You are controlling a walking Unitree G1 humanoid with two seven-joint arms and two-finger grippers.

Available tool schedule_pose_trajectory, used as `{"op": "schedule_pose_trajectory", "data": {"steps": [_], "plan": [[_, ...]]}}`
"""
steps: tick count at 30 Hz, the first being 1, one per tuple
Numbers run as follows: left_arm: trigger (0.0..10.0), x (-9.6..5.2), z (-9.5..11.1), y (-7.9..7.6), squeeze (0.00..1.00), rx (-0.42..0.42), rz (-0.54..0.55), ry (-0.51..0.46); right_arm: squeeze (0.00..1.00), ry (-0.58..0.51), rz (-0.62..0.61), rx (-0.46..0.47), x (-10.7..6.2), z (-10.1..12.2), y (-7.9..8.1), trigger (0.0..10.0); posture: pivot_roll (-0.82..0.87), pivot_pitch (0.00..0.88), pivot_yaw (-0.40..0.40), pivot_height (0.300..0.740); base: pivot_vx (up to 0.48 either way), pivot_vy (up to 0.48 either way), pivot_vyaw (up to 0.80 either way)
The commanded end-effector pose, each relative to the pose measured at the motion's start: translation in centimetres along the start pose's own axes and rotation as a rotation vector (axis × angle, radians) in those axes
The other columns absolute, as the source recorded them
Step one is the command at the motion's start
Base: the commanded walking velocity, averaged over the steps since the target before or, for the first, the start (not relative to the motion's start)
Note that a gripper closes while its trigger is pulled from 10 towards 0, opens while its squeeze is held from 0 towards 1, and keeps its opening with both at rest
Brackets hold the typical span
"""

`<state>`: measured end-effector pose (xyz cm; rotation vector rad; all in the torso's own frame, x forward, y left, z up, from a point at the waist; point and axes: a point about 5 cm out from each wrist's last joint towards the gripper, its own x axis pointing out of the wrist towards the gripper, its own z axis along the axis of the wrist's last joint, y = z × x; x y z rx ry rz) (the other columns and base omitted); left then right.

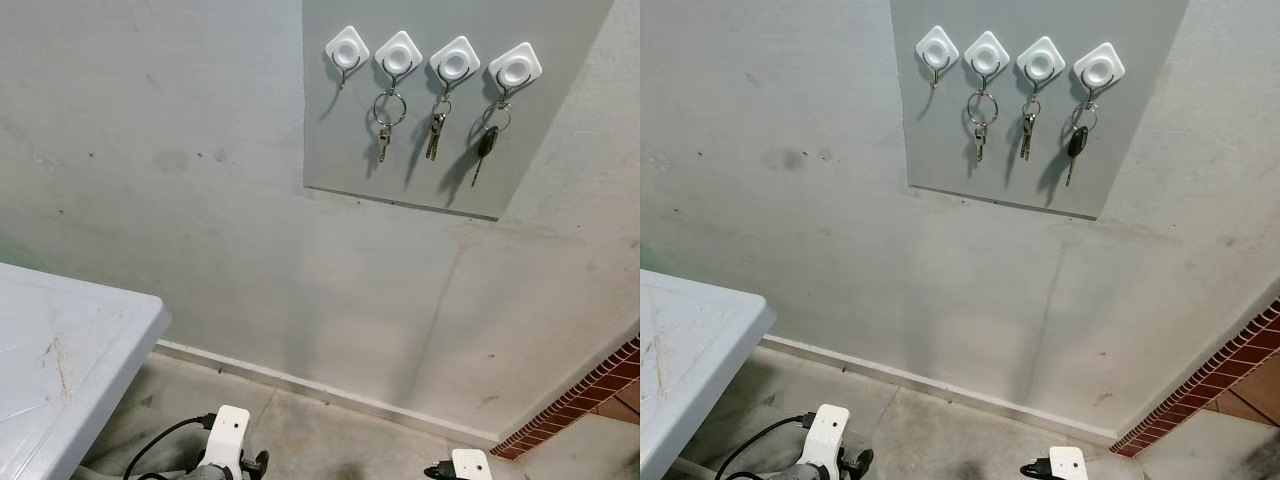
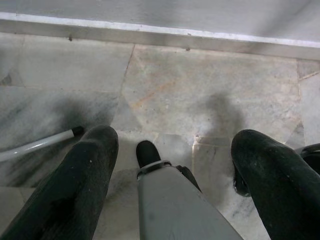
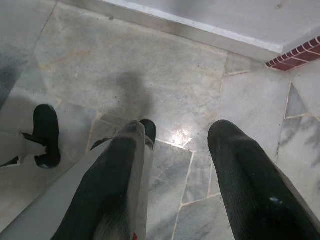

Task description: Hang keys on a hook

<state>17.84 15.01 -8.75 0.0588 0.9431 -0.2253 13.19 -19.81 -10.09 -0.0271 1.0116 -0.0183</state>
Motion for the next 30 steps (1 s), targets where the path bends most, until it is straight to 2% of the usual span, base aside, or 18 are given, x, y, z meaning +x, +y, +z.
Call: {"op": "schedule_pose_trajectory", "data": {"steps": [1, 14, 30], "plan": [[10.0, 0.01, 0.22, 0.18, 0.00, 0.007, 0.009, -0.009, 0.00, 0.004, 0.009, -0.004, 0.06, 0.14, 0.13, 10.0, -0.03, 0.000, 0.004, 0.740, 0.000, 0.000, 0.00], [10.0, -0.03, 0.17, 0.29, 0.00, 0.009, 0.010, -0.010, 0.00, 0.018, 0.023, -0.012, 0.01, -0.40, 0.85, 10.0, -0.03, 0.000, 0.009, 0.740, 0.000, 0.000, 0.78], [10.0, -0.03, 0.24, 0.38, 0.00, 0.001, 0.016, -0.015, 0.00, 0.024, 0.028, -0.033, -0.08, -0.66, 0.74, 10.0, -0.03, 0.000, -0.001, 0.740, 0.000, 0.000, 0.80]]}}
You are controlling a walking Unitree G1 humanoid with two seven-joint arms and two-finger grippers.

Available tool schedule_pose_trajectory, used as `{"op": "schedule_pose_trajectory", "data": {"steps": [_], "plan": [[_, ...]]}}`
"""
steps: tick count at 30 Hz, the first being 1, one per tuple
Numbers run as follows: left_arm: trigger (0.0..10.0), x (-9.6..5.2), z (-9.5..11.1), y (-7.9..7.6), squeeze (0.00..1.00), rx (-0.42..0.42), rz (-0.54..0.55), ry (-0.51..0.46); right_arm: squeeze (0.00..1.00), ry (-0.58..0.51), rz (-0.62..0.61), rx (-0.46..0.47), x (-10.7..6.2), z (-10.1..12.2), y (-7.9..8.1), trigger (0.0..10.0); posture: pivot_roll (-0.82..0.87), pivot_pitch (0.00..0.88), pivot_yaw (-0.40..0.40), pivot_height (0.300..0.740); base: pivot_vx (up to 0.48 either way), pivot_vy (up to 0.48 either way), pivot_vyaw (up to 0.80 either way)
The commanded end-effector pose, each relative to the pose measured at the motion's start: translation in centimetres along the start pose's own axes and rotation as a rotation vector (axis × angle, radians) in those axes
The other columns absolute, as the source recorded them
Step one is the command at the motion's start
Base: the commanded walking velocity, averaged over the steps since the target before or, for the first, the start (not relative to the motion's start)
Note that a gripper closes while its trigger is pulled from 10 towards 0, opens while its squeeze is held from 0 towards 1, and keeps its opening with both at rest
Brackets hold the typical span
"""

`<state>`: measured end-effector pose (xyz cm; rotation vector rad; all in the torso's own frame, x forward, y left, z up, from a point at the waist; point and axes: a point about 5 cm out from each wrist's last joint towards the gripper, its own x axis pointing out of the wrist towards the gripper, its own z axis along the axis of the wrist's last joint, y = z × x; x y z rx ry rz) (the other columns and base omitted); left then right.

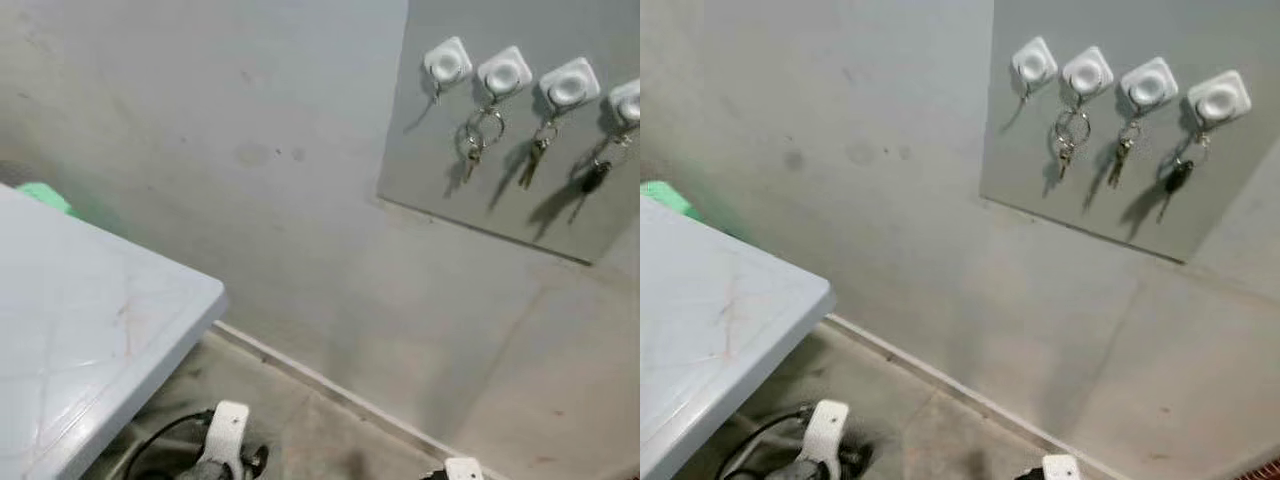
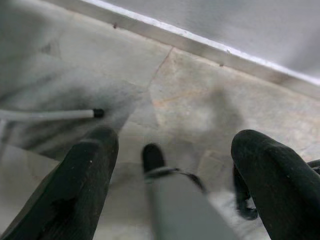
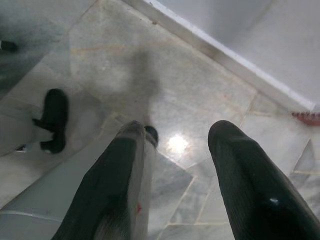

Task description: Hang keys on a hook

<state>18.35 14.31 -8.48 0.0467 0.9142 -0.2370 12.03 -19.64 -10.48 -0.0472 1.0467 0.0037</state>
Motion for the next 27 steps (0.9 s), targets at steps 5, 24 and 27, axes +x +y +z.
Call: {"op": "schedule_pose_trajectory", "data": {"steps": [5, 24, 27], "plan": [[10.0, -0.25, -0.45, 0.95, 0.00, 0.007, 0.029, 0.018, 0.00, -0.014, 0.020, -0.006, 0.18, 0.56, 0.55, 10.0, -0.03, 0.000, 0.000, 0.740, 0.000, 0.000, 0.80], [10.0, -0.20, -0.28, 1.00, 0.00, 0.001, 0.032, 0.017, 0.00, -0.020, 0.019, -0.011, 0.17, 0.66, 0.35, 10.0, -0.03, 0.000, -0.001, 0.740, 0.000, 0.000, 0.80], [10.0, -0.18, -0.21, 0.99, 0.00, -0.003, 0.032, 0.016, 0.00, -0.022, 0.019, -0.013, 0.18, 0.74, 0.32, 10.0, -0.04, 0.000, -0.003, 0.740, 0.000, 0.000, 0.80]]}}
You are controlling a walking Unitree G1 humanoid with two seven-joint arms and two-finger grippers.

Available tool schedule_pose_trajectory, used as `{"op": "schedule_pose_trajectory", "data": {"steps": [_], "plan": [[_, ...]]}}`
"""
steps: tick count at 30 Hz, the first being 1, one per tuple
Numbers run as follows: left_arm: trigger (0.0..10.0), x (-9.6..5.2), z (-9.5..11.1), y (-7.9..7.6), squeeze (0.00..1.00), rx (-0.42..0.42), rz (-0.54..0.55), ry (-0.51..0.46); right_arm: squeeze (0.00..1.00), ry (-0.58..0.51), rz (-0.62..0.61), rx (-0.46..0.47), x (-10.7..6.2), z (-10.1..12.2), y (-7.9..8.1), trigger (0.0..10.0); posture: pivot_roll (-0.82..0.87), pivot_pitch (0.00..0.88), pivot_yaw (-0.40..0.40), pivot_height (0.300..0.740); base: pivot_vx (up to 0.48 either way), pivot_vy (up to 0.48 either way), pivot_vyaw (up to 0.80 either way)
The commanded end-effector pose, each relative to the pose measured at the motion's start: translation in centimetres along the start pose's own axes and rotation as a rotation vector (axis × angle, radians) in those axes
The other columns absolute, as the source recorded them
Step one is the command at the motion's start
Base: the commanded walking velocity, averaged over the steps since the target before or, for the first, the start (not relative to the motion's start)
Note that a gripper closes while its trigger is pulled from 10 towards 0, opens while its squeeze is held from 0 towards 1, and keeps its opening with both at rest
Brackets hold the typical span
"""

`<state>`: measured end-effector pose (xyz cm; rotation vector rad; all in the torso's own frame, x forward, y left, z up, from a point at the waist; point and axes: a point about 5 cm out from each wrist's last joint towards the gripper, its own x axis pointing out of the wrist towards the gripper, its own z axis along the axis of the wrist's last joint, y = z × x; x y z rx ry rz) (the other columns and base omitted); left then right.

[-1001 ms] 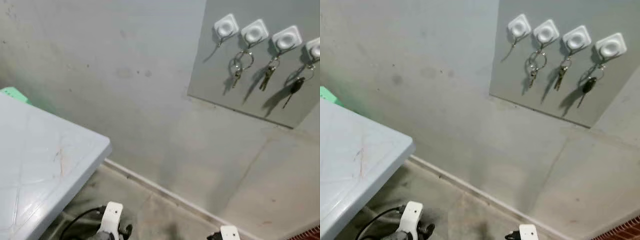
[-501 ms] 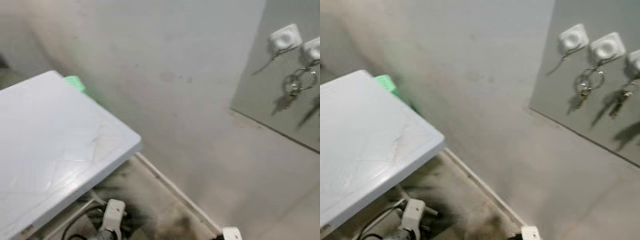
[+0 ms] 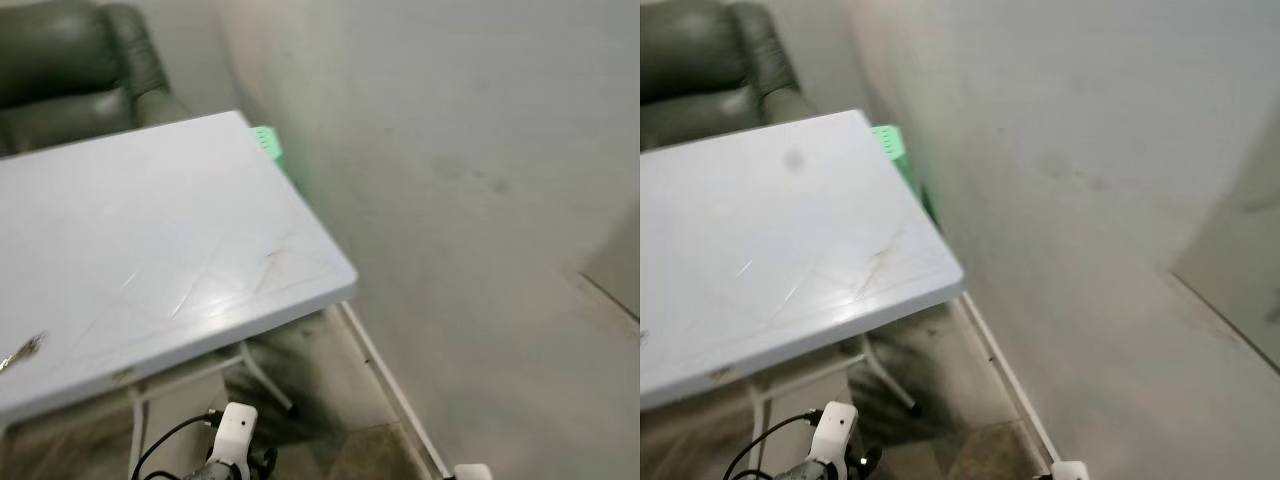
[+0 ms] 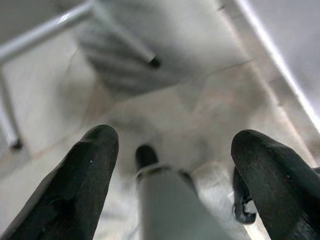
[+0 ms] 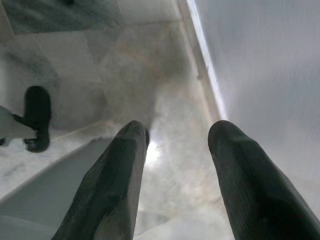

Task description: Hang keys on a hook

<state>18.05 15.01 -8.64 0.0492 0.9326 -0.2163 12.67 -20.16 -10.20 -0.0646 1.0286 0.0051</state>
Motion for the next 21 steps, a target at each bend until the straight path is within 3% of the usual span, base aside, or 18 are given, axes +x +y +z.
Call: {"op": "schedule_pose_trajectory", "data": {"steps": [1, 21], "plan": [[10.0, 0.00, 0.23, 0.36, 0.00, 0.005, 0.014, -0.003, 0.00, -0.005, 0.026, 0.002, 0.09, 0.09, 0.86, 10.0, -0.04, 0.000, -0.003, 0.740, 0.000, 0.000, 0.80], [10.0, 0.00, 0.29, 0.47, 0.00, -0.022, 0.026, -0.007, 0.00, -0.015, 0.026, 0.005, 0.17, 0.44, 0.78, 10.0, -0.04, 0.000, -0.007, 0.740, 0.000, 0.000, 0.80]]}}
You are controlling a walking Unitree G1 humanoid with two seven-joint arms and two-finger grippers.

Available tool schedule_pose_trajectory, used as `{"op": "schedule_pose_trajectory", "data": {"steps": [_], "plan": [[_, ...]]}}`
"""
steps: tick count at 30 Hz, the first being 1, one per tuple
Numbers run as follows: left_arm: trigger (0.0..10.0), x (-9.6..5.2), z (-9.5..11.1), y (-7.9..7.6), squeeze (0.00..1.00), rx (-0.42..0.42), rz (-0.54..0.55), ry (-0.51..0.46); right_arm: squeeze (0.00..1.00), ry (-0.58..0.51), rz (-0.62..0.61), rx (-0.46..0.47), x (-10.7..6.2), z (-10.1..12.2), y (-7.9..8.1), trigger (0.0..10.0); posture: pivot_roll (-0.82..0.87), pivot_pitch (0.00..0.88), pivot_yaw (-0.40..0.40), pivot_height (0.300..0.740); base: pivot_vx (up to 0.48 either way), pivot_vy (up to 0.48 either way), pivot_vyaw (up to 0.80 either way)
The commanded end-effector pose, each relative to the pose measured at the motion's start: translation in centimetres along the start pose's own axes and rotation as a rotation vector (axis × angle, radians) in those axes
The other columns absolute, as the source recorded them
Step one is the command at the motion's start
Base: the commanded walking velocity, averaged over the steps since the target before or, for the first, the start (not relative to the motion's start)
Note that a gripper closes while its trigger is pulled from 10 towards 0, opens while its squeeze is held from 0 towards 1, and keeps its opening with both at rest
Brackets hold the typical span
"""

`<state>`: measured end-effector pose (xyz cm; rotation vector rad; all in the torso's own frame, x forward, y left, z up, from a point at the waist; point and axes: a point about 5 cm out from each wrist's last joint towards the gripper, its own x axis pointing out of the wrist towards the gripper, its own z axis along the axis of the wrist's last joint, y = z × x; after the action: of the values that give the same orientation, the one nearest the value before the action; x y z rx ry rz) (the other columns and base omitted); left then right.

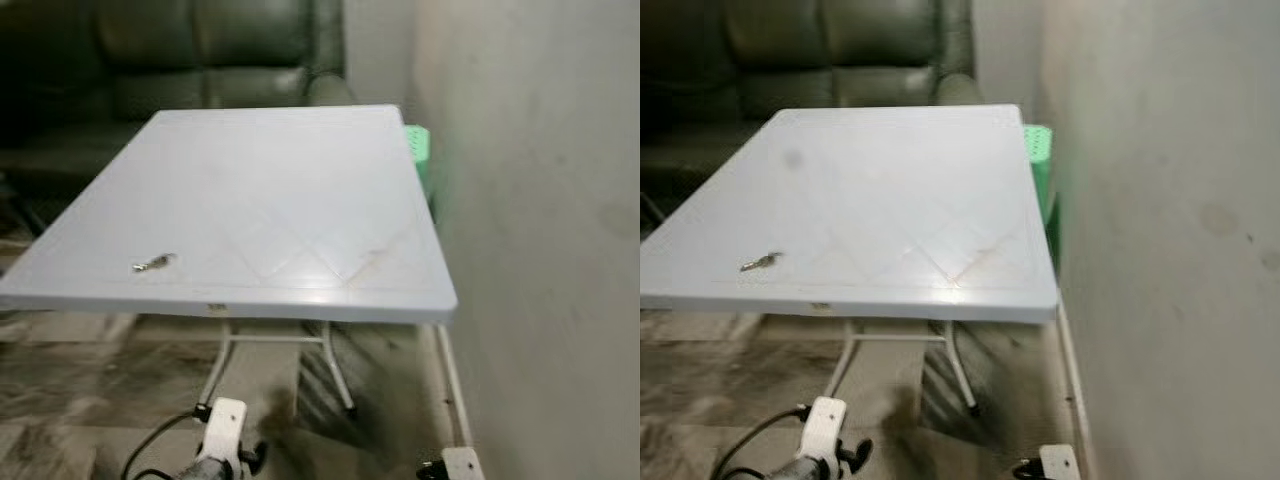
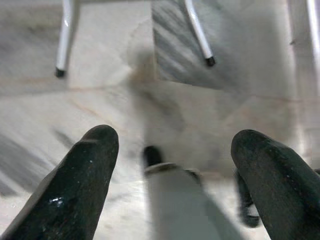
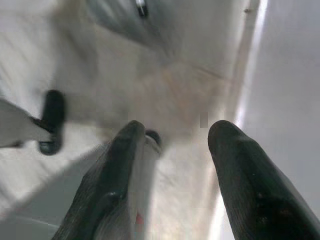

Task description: Hang keys on a hook

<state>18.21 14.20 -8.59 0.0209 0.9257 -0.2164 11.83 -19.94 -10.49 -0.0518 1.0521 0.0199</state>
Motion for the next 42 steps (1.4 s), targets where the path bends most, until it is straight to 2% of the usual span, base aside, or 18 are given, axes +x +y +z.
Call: {"op": "schedule_pose_trajectory", "data": {"steps": [1, 7, 24, 34, 42], "plan": [[10.0, -0.2, 0.0, 1.2, 0.00, 0.001, 0.038, 0.003, 0.00, -0.038, 0.007, 0.001, 0.3, 1.3, 0.5, 10.0, -0.04, 0.000, -0.007, 0.740, 0.000, 0.000, 0.80], [10.0, -0.2, 0.1, 1.2, 0.00, -0.017, 0.039, 0.001, 0.00, -0.044, 0.007, 0.016, 0.4, 1.4, 0.5, 10.0, -0.04, 0.000, -0.009, 0.740, 0.000, 0.000, 0.73], [10.0, -0.1, 0.2, 1.3, 0.00, -0.043, 0.047, -0.002, 0.00, -0.068, 0.009, 0.057, 0.5, 1.9, 0.8, 10.0, -0.04, 0.000, -0.006, 0.740, 0.000, 0.000, 0.00], [10.0, 0.0, 1.3, 1.2, 0.00, -0.065, 0.035, -0.056, 0.00, -0.091, 0.007, 0.061, 0.4, 2.2, 0.6, 10.0, -0.04, 0.000, -0.008, 0.740, 0.000, 0.000, 0.00], [10.0, -0.1, 0.7, 1.4, 0.00, -0.087, 0.046, -0.039, 0.00, -0.086, 0.007, 0.067, 0.4, 2.0, 0.6, 10.0, -0.04, 0.000, -0.008, 0.740, 0.000, 0.000, 0.00]]}}
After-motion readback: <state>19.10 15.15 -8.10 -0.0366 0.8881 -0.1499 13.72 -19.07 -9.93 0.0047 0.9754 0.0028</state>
